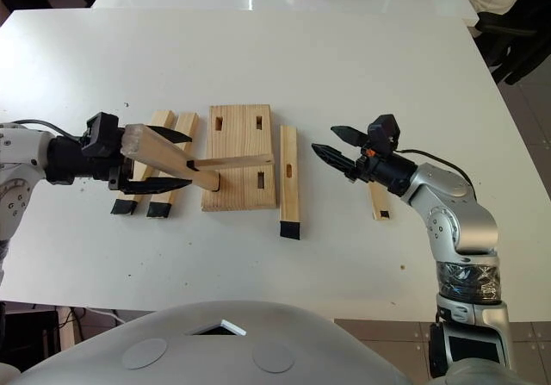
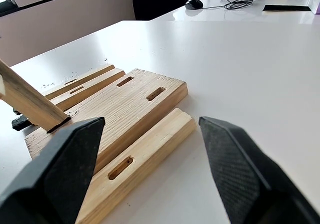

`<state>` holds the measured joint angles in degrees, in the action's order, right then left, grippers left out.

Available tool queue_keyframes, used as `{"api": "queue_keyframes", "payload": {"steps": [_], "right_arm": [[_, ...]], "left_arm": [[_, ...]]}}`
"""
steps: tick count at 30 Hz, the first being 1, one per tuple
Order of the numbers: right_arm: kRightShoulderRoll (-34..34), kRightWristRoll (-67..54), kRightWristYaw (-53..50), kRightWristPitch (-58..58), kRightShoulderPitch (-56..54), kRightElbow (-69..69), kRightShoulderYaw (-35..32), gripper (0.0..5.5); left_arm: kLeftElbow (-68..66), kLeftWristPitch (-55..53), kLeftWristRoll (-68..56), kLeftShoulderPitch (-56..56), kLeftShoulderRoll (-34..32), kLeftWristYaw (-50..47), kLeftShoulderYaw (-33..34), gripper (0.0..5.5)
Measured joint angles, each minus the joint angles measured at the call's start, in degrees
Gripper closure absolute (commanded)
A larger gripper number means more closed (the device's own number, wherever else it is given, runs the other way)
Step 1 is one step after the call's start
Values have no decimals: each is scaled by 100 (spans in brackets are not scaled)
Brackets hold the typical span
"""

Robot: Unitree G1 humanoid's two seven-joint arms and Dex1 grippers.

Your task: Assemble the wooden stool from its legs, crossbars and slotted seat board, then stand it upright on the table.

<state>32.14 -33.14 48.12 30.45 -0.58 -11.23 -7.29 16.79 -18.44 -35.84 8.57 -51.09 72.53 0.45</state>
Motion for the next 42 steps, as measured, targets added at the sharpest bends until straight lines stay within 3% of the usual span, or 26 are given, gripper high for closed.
{"api": "queue_keyframes", "payload": {"steps": [6, 15, 20, 26, 33, 37, 42], "right_arm": [[24, -25, -5, 0, 120, -3, -168, 201], [15, -54, -176, -5, 413, -145, -389, 201], [-11, -67, -286, -4, 470, -221, -519, 201], [-65, -65, -349, -3, 563, -235, -552, 201], [-84, -61, -328, -6, 402, -144, -421, 201], [-74, -55, -331, -9, 281, -54, -418, 201], [-168, 18, -570, -21, -57, 72, -367, 201]], "left_arm": [[425, -124, -47, -183, -132, -148, 511, 152], [1321, -1267, -1406, -158, -250, -1125, 1762, 152], [862, -1369, -1387, -465, -313, -1219, 2293, 152], [144, -1836, -2361, 195, 130, -2280, 2960, 152], [385, -1842, -2615, -26, 977, -3299, 3038, 152], [-257, -1397, -1581, -18, 1134, -3908, 2848, 152], [-630, -1063, -116, -764, 1620, -4491, 1898, 152]]}}
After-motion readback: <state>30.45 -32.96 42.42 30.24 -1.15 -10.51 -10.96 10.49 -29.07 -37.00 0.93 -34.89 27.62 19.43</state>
